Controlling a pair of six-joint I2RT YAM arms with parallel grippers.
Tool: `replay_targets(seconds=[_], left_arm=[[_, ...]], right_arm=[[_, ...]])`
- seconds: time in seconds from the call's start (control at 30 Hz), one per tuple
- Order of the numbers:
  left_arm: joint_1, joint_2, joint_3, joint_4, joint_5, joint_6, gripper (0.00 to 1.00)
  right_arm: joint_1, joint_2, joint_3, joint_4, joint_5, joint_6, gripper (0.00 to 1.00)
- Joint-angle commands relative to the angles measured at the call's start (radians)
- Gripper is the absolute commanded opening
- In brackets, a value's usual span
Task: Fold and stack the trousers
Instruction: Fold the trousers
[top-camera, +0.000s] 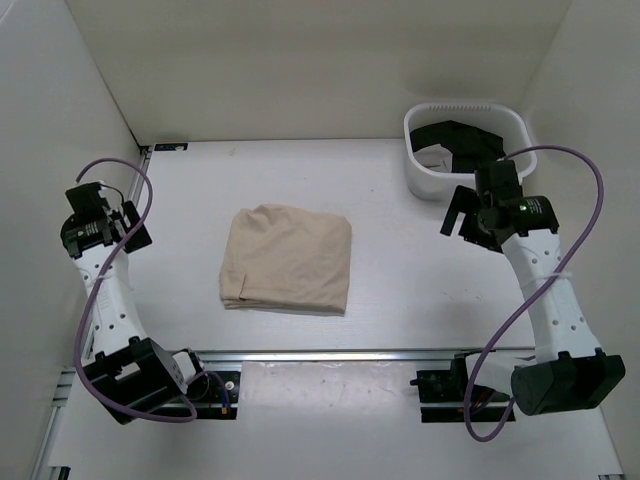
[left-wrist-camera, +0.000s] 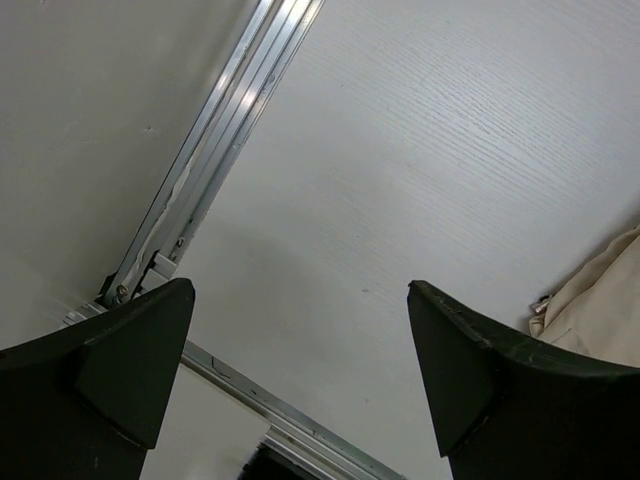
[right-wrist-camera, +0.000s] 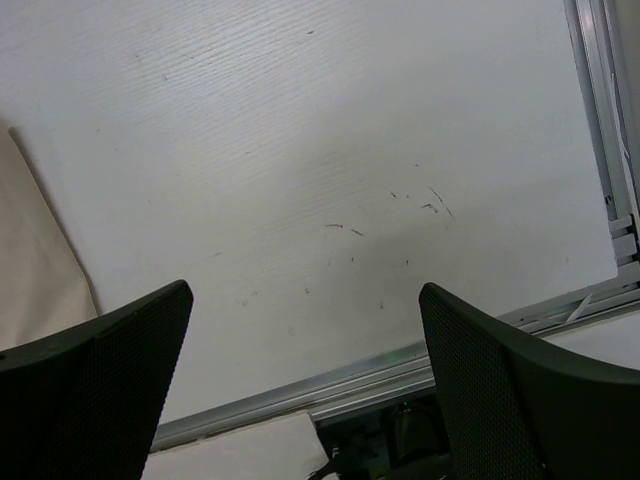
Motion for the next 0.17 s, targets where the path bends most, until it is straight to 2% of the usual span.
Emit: replay_targets(seconds=[0.0,0.13], left_arm=[[0.004,-0.030,-0.001,-0.003,0.032,-0.010,1.00],[0.004,-0.030,-0.010,-0.003,0.032,0.000,1.00]], right_arm=[[-0.003,-0.026,-0.006,0.007,-0.004,-0.016,0.99],[-0.003,-0.026,-0.006,0.030,-0.017,-0.016,0.99]])
